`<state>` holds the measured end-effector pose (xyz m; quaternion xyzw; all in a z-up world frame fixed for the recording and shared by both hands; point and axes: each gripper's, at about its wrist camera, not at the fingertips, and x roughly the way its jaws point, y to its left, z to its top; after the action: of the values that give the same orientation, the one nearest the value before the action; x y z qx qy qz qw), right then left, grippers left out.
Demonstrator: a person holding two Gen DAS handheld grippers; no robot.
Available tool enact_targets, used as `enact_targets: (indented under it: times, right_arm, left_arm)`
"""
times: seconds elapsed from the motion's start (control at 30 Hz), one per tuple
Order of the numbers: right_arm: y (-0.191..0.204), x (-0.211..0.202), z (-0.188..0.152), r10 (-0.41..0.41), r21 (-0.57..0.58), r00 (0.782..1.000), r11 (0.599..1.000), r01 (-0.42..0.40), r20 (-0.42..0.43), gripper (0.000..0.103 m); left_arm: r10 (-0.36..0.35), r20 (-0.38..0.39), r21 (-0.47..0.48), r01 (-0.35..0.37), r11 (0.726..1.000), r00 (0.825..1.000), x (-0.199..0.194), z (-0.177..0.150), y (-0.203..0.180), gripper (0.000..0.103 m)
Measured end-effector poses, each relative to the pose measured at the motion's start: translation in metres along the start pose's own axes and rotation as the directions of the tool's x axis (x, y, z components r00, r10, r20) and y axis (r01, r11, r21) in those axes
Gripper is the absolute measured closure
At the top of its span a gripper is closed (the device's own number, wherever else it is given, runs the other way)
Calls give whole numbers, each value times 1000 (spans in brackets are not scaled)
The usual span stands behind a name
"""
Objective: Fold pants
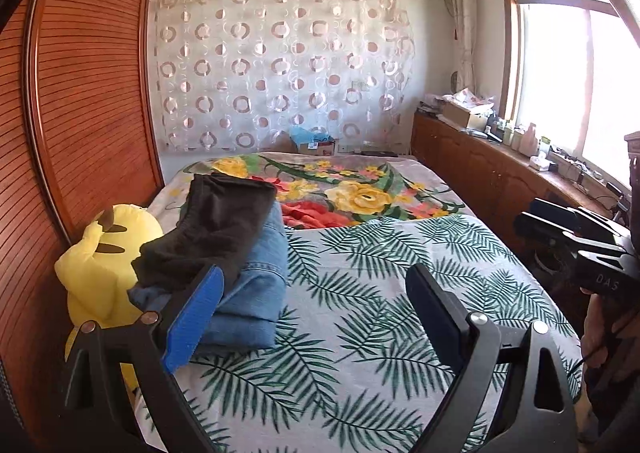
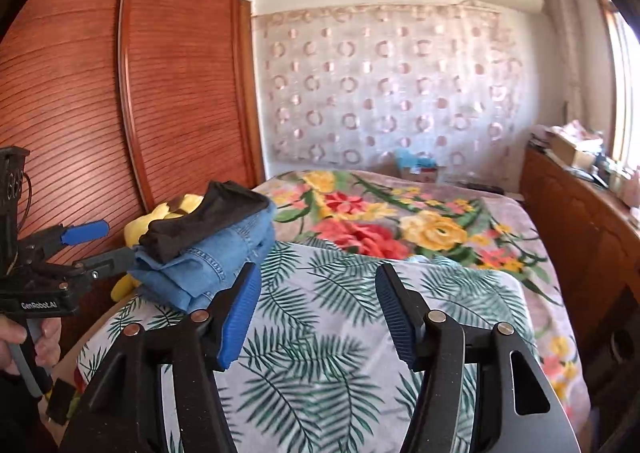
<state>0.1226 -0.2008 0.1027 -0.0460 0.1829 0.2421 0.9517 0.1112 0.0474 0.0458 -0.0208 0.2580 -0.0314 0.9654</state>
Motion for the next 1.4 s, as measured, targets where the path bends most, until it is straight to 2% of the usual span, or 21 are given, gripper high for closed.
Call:
enact_targets:
  times: [0.17,0.37,0.7,0.93,1.4]
  right_arm:
    - [13,-27,-9,-70,26,997,997,69,15,40]
    - [32,-48,-16,-148,41,988,988,146,39,39]
    - [66,-70,-34,-214,66,972,976,209,97,39]
    - [75,-69,-47,-221,75,970,974,214,105,39]
    - [55,-70,-51,-224,80,969,973,216,107,39]
  left_arm:
    - [-9,5,9,9,1000,1000,-10,-2,-18,10]
    - [-6,56,21,4,1000,998,-30,4,-35,10]
    - [-8,131,40,3,999,991,-62,7,-47,10]
    - [-2,132,38,-3,999,991,-63,6,-47,10]
    - [5,120,40,-10,999,993,-61,2,-46,10]
